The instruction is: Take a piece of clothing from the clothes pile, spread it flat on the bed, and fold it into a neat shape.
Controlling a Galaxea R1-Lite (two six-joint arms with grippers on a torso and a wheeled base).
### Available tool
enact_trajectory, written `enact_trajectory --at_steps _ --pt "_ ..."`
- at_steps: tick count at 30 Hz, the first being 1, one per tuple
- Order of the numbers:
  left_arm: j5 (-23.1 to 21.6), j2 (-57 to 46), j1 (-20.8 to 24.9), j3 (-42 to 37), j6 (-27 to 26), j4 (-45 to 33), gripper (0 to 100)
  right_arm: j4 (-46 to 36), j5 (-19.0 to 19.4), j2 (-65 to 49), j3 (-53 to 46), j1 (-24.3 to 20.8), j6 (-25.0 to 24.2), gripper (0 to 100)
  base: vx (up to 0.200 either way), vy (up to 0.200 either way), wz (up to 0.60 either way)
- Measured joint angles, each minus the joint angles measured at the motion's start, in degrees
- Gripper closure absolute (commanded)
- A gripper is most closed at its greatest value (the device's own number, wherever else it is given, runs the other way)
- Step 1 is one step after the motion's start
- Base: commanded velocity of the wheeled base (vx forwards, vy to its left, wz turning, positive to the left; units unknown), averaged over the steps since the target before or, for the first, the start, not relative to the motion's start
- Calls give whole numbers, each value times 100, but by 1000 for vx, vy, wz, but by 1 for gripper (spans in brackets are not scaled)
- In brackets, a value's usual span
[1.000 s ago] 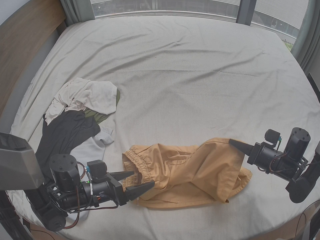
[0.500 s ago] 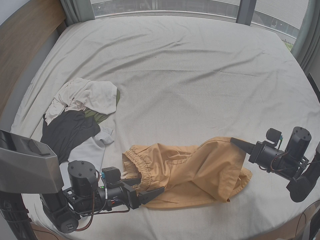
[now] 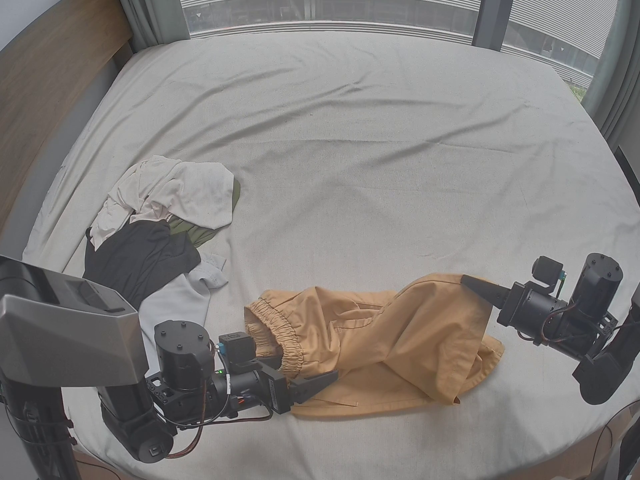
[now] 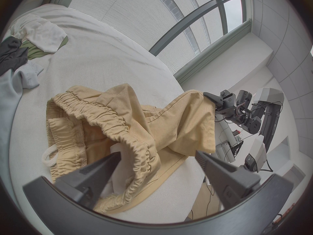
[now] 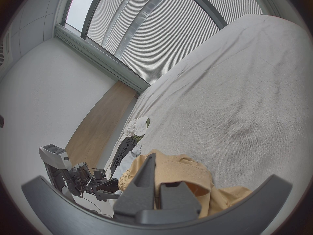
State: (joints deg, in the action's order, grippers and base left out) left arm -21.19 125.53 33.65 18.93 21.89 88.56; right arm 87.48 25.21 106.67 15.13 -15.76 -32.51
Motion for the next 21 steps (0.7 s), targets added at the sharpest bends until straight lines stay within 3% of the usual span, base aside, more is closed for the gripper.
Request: enact_trajectory --at_steps 21 --pt "-18 -204 -44 157 9 17 100 -4 -1 0 52 41 -52 100 0 0 0"
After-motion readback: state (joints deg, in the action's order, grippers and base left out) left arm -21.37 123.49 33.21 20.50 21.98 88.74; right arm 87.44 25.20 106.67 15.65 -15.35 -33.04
